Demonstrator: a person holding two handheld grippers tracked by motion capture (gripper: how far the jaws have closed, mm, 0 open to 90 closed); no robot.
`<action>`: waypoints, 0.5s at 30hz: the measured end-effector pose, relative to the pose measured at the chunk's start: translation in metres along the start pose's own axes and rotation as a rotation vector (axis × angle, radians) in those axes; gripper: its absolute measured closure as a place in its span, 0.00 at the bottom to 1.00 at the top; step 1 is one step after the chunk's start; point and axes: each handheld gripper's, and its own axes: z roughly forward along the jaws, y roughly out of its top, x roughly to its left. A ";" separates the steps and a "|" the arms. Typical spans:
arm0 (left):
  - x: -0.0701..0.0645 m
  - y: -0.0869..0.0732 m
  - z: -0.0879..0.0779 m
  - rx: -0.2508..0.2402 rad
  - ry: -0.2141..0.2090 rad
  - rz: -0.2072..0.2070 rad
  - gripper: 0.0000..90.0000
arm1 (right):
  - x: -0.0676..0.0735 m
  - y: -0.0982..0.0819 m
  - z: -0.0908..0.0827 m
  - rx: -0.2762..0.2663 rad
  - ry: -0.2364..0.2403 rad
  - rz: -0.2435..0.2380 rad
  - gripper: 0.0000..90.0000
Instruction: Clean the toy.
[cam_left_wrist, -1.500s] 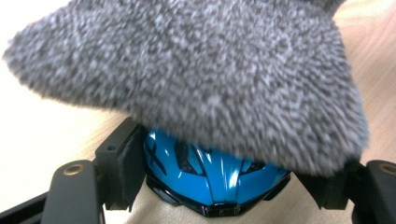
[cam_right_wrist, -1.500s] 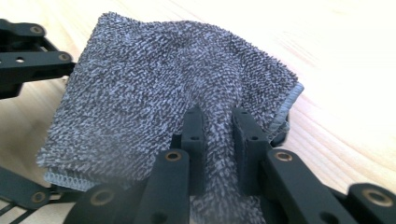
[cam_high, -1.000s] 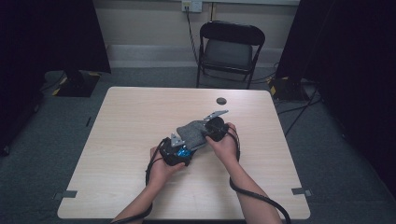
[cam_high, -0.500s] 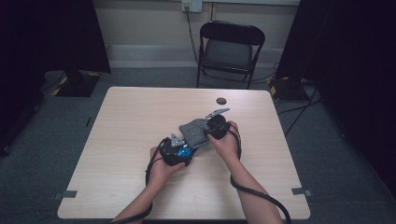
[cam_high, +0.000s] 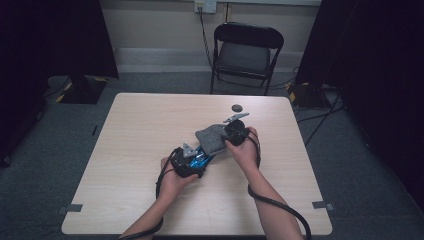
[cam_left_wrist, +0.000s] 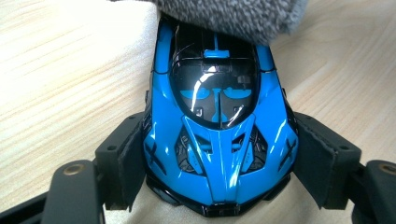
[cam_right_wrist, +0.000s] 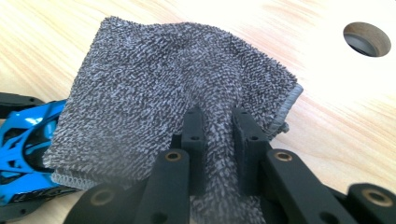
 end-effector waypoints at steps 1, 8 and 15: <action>0.000 0.000 0.000 0.000 0.000 0.000 0.28 | -0.001 0.000 0.001 0.004 0.000 0.001 0.86; 0.000 0.000 0.000 0.000 0.000 0.000 0.28 | -0.006 -0.002 0.006 0.013 -0.001 0.012 0.86; 0.000 0.000 0.000 0.001 0.000 0.000 0.28 | -0.009 0.002 0.008 0.022 -0.018 0.003 0.86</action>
